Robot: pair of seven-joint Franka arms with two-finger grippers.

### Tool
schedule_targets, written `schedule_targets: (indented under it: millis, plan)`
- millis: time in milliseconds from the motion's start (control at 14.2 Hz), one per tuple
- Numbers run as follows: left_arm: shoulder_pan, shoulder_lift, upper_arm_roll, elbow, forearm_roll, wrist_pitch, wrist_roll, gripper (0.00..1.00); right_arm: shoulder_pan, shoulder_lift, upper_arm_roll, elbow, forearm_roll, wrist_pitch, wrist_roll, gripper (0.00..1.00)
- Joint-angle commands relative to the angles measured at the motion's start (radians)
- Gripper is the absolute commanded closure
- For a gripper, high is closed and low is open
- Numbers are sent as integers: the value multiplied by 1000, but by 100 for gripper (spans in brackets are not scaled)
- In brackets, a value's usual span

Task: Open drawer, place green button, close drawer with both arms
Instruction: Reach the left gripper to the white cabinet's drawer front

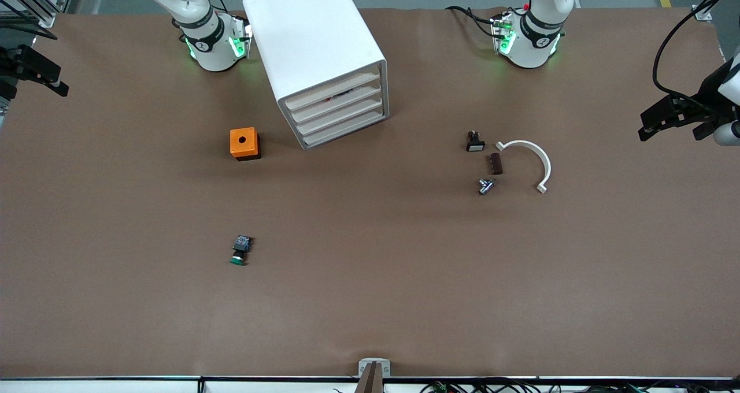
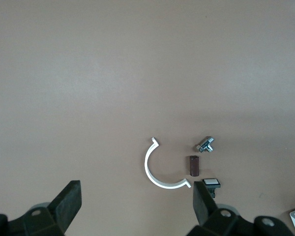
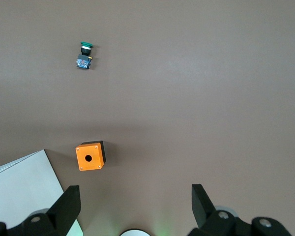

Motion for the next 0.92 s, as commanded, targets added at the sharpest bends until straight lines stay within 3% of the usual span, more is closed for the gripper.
schedule_targets:
  millis: [0,494,847]
  plan:
    - [3,1,-2,8,0,-21,-12,0,-23,-17,12,-10,-12,6,-22,0]
    - [26,17,6,-5,1,-41,5,0,-23,-17,12,-10,-12,8,-22,0]
    - [81,133,8,-6,1,-47,-1,0,-23,-17,12,-10,-12,8,-20,0]
